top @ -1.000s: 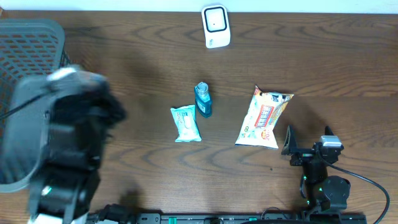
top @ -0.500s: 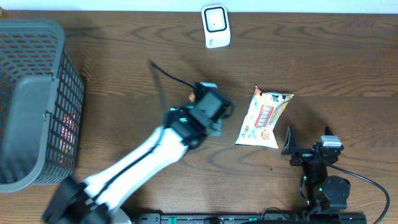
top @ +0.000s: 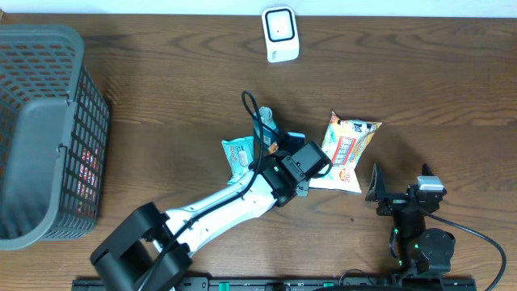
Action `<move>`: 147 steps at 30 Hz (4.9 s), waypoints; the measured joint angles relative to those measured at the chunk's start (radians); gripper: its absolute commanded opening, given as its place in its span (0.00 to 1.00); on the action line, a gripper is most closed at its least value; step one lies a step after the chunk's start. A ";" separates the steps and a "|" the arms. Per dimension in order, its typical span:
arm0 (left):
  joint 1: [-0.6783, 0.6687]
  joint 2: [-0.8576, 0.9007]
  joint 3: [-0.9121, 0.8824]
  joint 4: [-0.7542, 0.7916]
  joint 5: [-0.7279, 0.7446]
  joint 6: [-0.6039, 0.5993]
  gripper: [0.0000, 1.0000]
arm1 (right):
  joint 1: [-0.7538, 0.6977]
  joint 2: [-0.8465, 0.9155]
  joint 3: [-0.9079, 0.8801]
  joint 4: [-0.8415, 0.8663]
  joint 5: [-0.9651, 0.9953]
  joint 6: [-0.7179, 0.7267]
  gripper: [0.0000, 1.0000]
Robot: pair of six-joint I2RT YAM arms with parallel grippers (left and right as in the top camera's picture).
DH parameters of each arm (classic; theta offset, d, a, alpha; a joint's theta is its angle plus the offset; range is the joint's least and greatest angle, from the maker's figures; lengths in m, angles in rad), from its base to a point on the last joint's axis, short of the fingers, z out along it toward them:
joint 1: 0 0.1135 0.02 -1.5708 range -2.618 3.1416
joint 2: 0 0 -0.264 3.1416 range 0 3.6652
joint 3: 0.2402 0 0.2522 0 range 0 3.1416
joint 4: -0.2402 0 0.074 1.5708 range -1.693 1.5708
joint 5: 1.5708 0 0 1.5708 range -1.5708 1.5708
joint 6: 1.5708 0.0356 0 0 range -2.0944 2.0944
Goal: Scan the item barcode
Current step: 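Place the orange pack on the table beside the teal bottle, then reach the left gripper into the basket and grasp the red Top bar, then carry the red Top bar out and lay it left of the wipes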
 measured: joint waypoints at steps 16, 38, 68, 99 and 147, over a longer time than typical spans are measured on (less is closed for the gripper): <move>0.178 -0.608 0.198 -0.232 -0.086 0.194 0.98 | 0.000 0.000 0.000 0.000 0.000 0.000 0.99; 1.672 -0.565 0.274 -0.291 0.134 -0.351 0.98 | 0.000 0.000 0.000 0.000 0.000 0.000 0.99; 1.741 0.166 0.256 -0.435 0.475 -0.711 0.98 | 0.000 0.000 0.000 0.000 0.000 0.000 0.99; 1.704 0.159 0.119 -0.234 0.272 -0.550 0.07 | 0.000 0.000 0.000 0.000 0.000 0.000 0.99; 1.571 -0.956 0.150 -0.404 0.626 -0.206 0.07 | 0.000 0.000 0.000 0.000 0.000 0.000 0.99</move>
